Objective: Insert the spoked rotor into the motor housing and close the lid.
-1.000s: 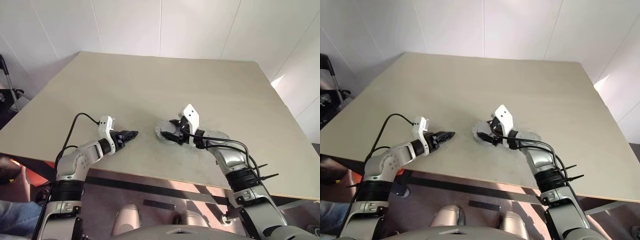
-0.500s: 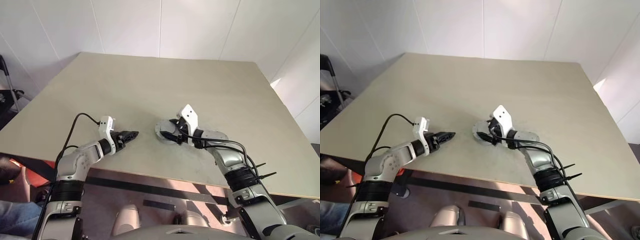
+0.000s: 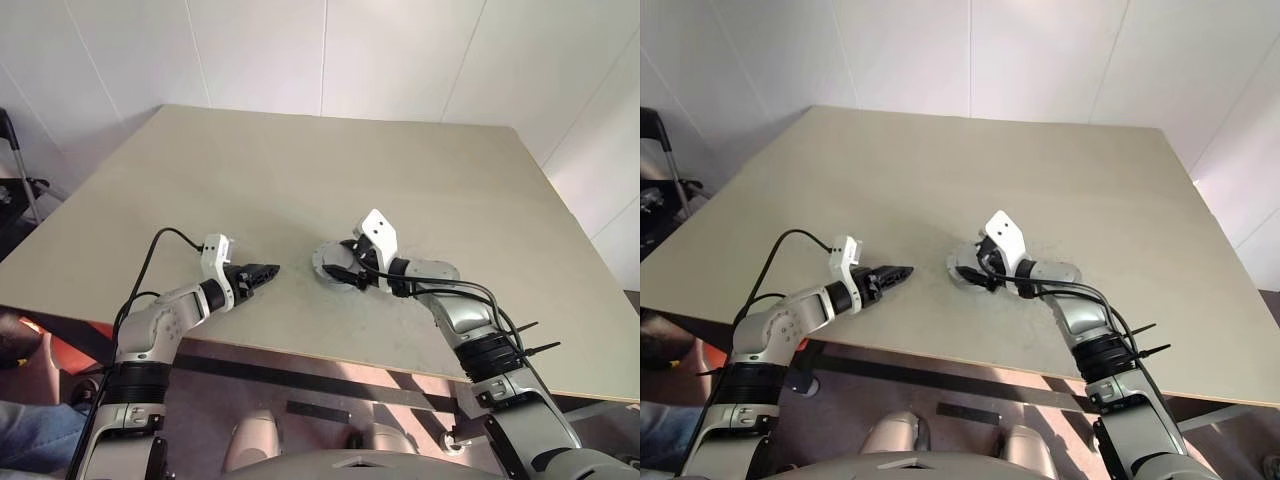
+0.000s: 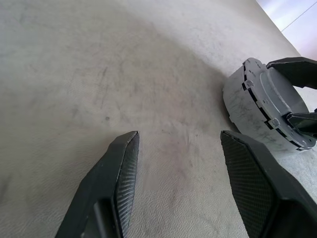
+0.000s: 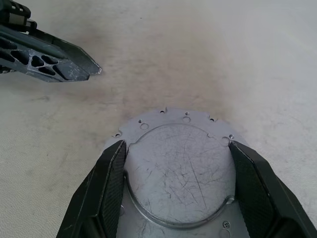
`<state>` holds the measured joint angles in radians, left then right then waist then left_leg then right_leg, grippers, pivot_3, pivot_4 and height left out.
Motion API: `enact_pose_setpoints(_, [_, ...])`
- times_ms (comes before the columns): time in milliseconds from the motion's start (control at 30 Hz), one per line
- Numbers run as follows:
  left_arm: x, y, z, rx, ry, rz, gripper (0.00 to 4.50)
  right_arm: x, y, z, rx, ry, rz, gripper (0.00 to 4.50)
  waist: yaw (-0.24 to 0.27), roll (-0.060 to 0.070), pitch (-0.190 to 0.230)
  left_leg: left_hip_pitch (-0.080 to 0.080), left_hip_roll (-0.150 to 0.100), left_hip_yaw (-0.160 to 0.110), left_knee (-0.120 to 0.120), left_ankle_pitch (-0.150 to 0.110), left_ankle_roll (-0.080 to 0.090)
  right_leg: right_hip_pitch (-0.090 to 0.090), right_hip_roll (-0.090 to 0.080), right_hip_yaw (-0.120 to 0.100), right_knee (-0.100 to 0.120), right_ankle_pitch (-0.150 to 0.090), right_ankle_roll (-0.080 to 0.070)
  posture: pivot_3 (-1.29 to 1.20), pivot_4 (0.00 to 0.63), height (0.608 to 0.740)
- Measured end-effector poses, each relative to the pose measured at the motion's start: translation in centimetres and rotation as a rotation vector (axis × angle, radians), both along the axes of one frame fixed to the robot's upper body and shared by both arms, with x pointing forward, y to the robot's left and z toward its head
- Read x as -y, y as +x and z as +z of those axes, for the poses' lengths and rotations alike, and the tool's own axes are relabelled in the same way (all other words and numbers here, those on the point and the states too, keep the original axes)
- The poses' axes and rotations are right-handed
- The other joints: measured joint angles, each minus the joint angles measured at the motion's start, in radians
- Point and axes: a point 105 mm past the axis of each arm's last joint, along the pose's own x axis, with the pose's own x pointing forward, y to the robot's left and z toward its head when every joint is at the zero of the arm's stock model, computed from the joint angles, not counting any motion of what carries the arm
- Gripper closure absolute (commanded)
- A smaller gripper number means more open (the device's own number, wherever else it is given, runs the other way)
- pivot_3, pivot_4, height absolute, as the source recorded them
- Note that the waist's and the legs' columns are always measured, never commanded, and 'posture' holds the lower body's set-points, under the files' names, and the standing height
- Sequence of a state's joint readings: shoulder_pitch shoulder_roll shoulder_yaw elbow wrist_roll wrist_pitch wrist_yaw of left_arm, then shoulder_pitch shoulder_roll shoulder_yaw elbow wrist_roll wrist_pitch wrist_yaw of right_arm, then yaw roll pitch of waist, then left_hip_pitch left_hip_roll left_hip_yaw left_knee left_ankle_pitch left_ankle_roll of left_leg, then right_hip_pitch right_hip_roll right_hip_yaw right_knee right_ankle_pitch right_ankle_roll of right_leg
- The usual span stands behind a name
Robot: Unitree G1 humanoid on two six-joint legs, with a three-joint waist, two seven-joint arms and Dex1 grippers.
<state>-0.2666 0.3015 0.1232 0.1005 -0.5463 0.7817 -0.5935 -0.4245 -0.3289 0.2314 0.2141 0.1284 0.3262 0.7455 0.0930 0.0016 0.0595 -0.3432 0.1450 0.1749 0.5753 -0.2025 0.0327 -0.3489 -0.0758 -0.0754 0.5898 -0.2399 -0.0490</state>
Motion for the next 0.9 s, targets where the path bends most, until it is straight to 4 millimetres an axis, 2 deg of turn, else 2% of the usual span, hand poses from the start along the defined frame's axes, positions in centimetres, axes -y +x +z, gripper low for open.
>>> enact_pose_setpoints(167, [0.1,0.0,-0.1,-0.004,-0.002,0.002,1.73,-0.1,0.4,-0.1,-0.013,-0.012,-0.037,1.33,0.001,0.001,0.001,0.005,0.0,0.0,-0.002,0.0,0.0,0.0,0.001,-0.001,-0.002,-0.001,0.001,0.0,0.0,0.74])
enact_pose_setpoints(433, [0.0,-0.3,-0.5,-0.017,0.002,0.011,1.73,-0.3,1.2,-0.4,0.001,-0.058,-0.085,1.33,-0.003,0.006,0.004,0.01,0.0,-0.003,-0.006,0.0,0.0,0.006,0.0,-0.008,-0.023,-0.003,0.006,0.0,0.0,0.74])
enact_pose_setpoints(500, [0.0,-0.3,-0.5,-0.02,0.002,0.012,1.73,-0.2,1.4,-0.4,0.003,-0.064,-0.098,1.33,-0.006,0.011,0.007,0.011,0.0,-0.005,-0.006,-0.001,0.0,0.01,0.0,-0.014,-0.03,-0.004,0.006,0.0,0.0,0.74])
enact_pose_setpoints(567, [-0.1,-0.4,-0.6,-0.02,0.003,0.012,1.73,0.0,1.6,-0.4,0.007,-0.067,-0.115,1.33,-0.011,0.025,0.015,0.009,0.007,-0.002,-0.018,-0.001,0.0,0.025,-0.002,-0.035,-0.043,-0.011,0.012,0.0,0.0,0.74])
enact_pose_setpoints(600, [-0.1,-0.3,-0.4,-0.016,0.005,0.011,1.73,0.2,1.7,-0.3,0.008,-0.064,-0.125,1.33,0.003,0.024,0.016,-0.001,0.008,0.006,-0.026,-0.001,0.0,0.02,-0.004,-0.031,0.007,-0.03,0.011,0.0,0.0,0.74])
enact_pose_setpoints(633, [0.1,-0.2,-0.2,-0.008,0.003,0.008,1.73,0.6,1.7,-0.5,0.0,-0.057,-0.139,1.33,0.018,0.005,0.009,-0.003,0.01,0.037,-0.034,-0.001,0.0,0.018,-0.008,-0.003,0.071,-0.042,0.005,0.0,0.0,0.74])
enact_pose_setpoints(667, [-0.1,-0.2,-0.1,-0.003,0.007,0.011,1.73,1.0,1.7,-0.4,0.0,-0.056,-0.144,1.33,0.023,-0.033,-0.004,0.001,-0.002,0.064,-0.034,0.001,-0.006,0.018,-0.013,0.033,0.057,-0.084,0.02,0.0,0.0,0.74])
enact_pose_setpoints(700, [-0.2,-0.5,-0.5,-0.015,0.001,0.02,1.73,1.4,1.9,-0.1,-0.001,-0.057,-0.149,1.33,0.043,-0.023,0.001,-0.005,0.002,0.046,-0.007,-0.014,-0.02,0.012,-0.017,0.041,0.063,-0.091,0.019,0.0,0.0,0.74])
enact_pose_setpoints(733, [-0.2,-0.7,-0.7,-0.019,-0.006,0.02,1.73,1.6,1.9,0.0,-0.005,-0.043,-0.156,1.33,0.056,-0.007,0.002,-0.008,-0.006,-0.009,0.021,-0.015,-0.024,0.013,-0.011,0.039,0.063,-0.091,0.019,0.0,0.0,0.74])
enact_pose_setpoints(767, [-0.1,-0.7,-0.6,-0.019,-0.002,0.014,1.73,1.8,1.8,0.0,-0.014,-0.016,-0.167,1.33,0.061,0.012,-0.005,0.0,-0.002,-0.037,0.014,-0.008,-0.028,0.008,-0.002,0.033,0.063,-0.089,0.02,0.0,0.0,0.74])
enact_pose_setpoints(800, [-0.1,-0.5,-0.5,-0.014,0.0,0.012,1.73,1.9,1.7,0.2,-0.018,0.003,-0.173,1.33,0.057,0.013,-0.008,-0.003,-0.001,-0.028,0.01,-0.002,-0.033,0.0,0.002,0.039,0.062,-0.087,0.021,0.0,0.0,0.74])
enact_pose_setpoints(833, [0.0,-0.4,-0.2,-0.006,0.001,0.011,1.73,1.9,1.8,0.4,-0.018,0.014,-0.171,1.33,0.052,0.008,-0.007,-0.005,-0.002,-0.023,0.003,0.002,-0.033,-0.004,0.003,0.046,0.058,-0.072,0.019,0.0,0.0,0.74])
enact_pose_setpoints(900, [-0.1,-0.3,-0.1,-0.002,-0.001,0.012,1.73,1.9,1.7,0.6,-0.028,0.024,-0.168,1.33,0.048,0.001,-0.008,-0.007,0.002,-0.024,0.002,0.001,-0.03,-0.002,0.007,0.045,0.048,-0.057,0.008,0.0,0.0,0.74])
